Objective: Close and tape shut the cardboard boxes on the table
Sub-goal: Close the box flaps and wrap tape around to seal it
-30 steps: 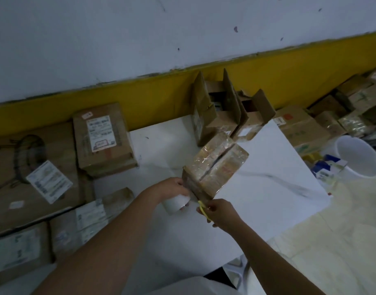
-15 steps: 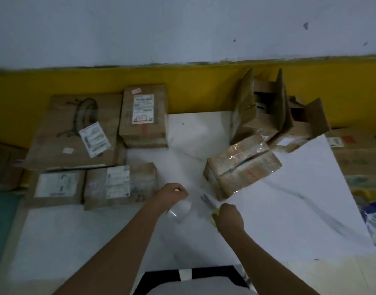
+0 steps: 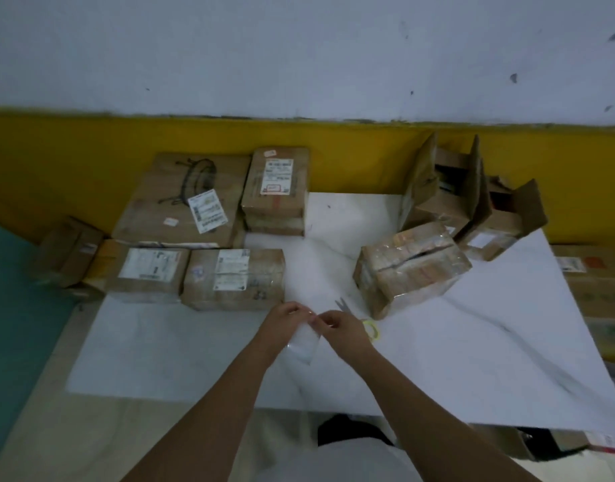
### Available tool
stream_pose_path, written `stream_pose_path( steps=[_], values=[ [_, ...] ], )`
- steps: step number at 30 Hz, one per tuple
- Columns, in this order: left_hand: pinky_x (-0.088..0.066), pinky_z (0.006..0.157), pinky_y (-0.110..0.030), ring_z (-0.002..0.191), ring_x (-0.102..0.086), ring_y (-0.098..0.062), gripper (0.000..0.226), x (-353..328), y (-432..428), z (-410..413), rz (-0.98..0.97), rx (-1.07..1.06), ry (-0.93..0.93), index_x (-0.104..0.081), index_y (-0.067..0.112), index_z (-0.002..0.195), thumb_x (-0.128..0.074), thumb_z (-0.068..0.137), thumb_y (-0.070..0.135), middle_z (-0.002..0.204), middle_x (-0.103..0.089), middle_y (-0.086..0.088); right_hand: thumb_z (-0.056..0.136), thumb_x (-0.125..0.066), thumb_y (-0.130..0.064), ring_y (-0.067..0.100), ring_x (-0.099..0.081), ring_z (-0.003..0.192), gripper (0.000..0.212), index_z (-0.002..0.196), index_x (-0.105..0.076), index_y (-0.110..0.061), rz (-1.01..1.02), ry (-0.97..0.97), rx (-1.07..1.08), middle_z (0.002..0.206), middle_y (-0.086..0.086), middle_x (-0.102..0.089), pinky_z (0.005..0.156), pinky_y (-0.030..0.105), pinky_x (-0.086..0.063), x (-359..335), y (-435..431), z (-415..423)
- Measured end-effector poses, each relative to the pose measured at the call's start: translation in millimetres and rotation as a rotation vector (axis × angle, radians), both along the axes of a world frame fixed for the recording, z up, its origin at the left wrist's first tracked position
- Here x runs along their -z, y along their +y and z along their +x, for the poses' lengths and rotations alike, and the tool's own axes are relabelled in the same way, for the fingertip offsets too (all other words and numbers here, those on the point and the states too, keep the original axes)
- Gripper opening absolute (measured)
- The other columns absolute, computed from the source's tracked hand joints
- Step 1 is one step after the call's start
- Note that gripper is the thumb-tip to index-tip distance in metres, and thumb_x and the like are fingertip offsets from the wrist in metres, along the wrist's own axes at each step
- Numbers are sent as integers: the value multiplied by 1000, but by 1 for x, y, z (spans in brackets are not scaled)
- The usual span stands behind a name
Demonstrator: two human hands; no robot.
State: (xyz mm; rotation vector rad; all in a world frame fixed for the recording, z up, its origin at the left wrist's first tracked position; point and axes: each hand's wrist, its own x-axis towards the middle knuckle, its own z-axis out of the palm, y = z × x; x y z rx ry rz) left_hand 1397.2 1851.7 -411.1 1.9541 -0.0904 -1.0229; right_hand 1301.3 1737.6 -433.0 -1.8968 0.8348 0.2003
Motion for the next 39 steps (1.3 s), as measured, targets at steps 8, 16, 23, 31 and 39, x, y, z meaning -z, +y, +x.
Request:
stream_pose_path(
  steps=[8,16,23,31,39],
  values=[
    [-46,76,-22,98,-61,-17,31,-25,85,-38,-64,12,-34,-64,15,123,-57,92,11,121,-63,-7,92,-64,-28,-1,-51,61,20,74,-65,-19,-246,-61,62,68,-10,-59,53,9,-33,-30,87,-11],
    [-36,108,-33,138,-41,-25,73,30,149,-73,146,-53,-116,-29,16,152,-60,93,45,154,-38,-9,94,-65,-19,-1,-54,63,21,75,-62,-11,-170,5,126,74,-6,-62,49,5,-36,8,148,-17],
    [-48,97,-36,118,-59,-28,83,112,147,-114,228,-242,-115,-9,15,155,-50,95,54,140,-54,-14,94,-62,-15,7,-62,78,15,82,-69,-8,-125,94,116,82,-6,-67,60,9,-40,71,151,-10],
    [-58,59,-36,59,-65,-19,90,183,145,-138,487,-160,-255,31,34,147,-34,93,65,71,-67,-6,91,-64,-22,9,-58,77,12,81,-69,-19,-222,41,52,80,-13,-60,73,27,-47,125,132,-10],
    [-51,85,-41,103,-59,-33,107,186,133,-108,565,-237,-397,0,25,157,-65,80,61,126,-56,-20,97,-57,-36,17,-47,95,26,93,-61,-11,-645,32,-407,120,-3,-39,68,32,-48,133,108,11]
  ],
)
